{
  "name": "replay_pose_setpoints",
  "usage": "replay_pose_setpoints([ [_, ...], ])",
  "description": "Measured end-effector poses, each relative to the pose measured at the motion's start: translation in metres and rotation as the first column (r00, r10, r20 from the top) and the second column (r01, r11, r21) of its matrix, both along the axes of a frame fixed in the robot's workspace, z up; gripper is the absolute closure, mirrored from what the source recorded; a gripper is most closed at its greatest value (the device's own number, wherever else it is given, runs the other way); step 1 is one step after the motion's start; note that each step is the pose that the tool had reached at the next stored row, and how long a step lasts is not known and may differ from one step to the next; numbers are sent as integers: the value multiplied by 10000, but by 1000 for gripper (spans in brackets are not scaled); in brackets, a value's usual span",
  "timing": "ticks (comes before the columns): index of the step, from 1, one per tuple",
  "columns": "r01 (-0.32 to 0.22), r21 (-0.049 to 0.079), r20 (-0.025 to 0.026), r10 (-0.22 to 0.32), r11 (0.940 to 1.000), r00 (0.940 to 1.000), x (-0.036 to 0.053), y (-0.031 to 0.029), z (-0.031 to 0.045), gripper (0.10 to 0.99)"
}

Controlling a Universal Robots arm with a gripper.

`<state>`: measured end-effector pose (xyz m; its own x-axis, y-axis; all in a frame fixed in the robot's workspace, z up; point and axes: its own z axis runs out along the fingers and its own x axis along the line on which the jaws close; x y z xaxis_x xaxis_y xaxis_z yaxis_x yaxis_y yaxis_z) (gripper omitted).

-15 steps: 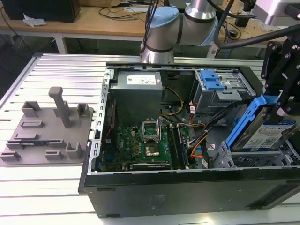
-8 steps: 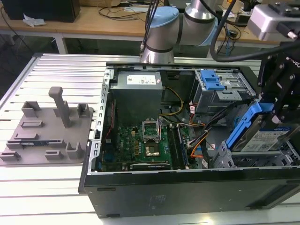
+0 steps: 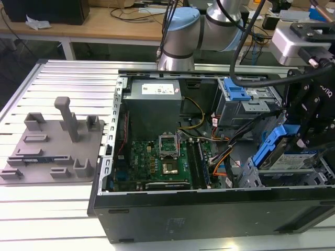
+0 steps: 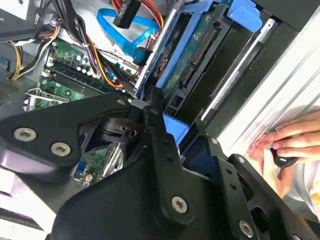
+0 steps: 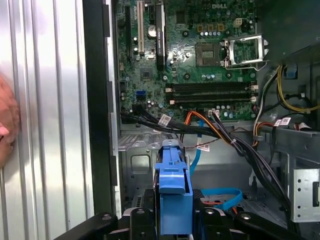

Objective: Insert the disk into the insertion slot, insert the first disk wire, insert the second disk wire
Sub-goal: 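Insert the disk into the insertion slot, then insert the first disk wire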

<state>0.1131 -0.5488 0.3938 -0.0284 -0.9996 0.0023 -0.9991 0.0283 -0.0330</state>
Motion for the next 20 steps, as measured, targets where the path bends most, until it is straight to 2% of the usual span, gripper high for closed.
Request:
replay_pose_setpoints([
  [1,0,-7,1,0,10000,10000,0,-2,-14,714],
  [2,0,-7,0,0,10000,10000,0,-2,-18,647],
  [20,0,17,0,0,10000,10000,0,-2,-22,647],
])
